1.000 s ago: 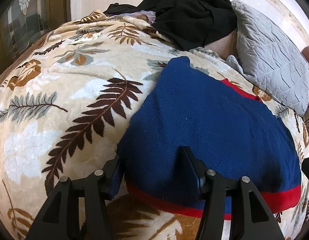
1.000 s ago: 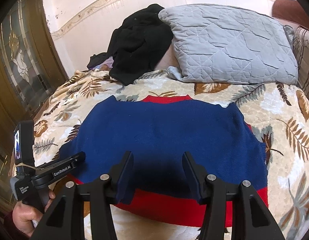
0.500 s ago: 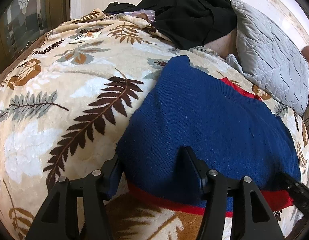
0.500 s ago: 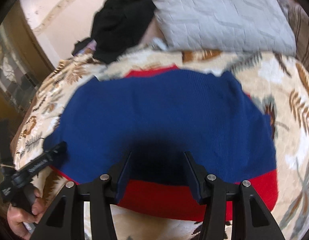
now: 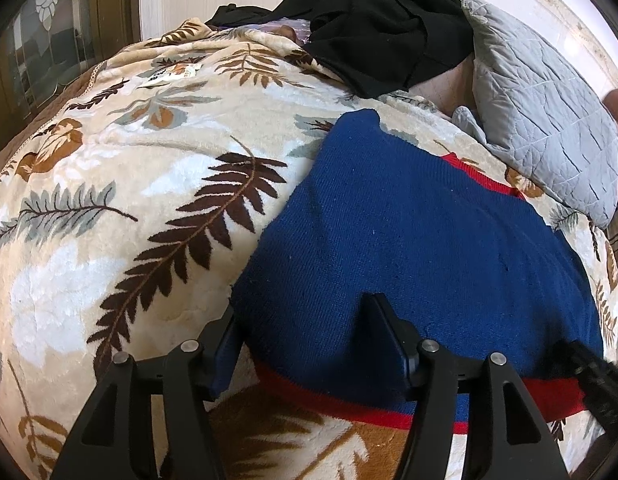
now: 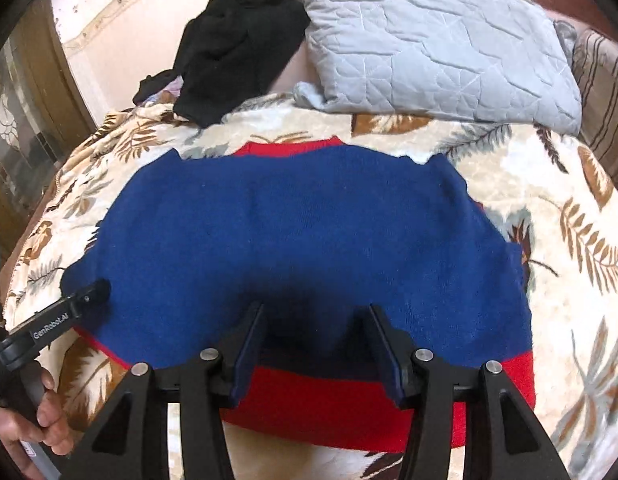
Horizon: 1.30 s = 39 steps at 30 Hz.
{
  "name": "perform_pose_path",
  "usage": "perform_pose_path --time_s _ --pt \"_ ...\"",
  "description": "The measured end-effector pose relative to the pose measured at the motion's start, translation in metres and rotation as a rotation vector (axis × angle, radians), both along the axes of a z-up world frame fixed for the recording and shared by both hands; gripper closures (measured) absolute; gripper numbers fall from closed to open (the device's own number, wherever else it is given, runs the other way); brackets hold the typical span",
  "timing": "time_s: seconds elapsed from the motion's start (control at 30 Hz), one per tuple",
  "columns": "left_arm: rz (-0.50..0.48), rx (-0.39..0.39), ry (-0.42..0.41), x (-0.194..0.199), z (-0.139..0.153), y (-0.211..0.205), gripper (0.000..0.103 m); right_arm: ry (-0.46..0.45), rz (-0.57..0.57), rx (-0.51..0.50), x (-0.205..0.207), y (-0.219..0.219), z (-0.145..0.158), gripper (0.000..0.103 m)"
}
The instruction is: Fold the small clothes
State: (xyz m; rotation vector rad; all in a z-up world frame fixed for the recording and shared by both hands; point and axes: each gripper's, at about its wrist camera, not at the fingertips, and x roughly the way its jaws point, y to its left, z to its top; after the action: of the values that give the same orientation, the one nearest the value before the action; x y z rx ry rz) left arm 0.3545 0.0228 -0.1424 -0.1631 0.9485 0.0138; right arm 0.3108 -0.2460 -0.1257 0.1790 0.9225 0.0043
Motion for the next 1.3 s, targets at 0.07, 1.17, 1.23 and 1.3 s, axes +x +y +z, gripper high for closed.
perform_pose_path --time_s 0.07,1.17,1.23,1.3 --pt "-0.001 0.000 0.000 0.000 0.000 0.000 0.040 0.050 0.002 0.005 0.005 -0.001 -0.011 0.047" --pt "-0.030 0.028 -0.018 0.001 0.000 -0.006 0.037 0.044 -0.062 0.044 -0.007 -0.032 -0.010 0.047" --pt "-0.037 -0.002 -0.011 0.003 -0.001 -0.006 0.036 0.033 -0.066 0.040 -0.010 -0.034 -0.008 0.047" --pt "-0.037 -0.033 -0.010 0.005 -0.002 -0.005 0.036 0.046 -0.058 0.024 -0.009 -0.035 -0.011 0.047"
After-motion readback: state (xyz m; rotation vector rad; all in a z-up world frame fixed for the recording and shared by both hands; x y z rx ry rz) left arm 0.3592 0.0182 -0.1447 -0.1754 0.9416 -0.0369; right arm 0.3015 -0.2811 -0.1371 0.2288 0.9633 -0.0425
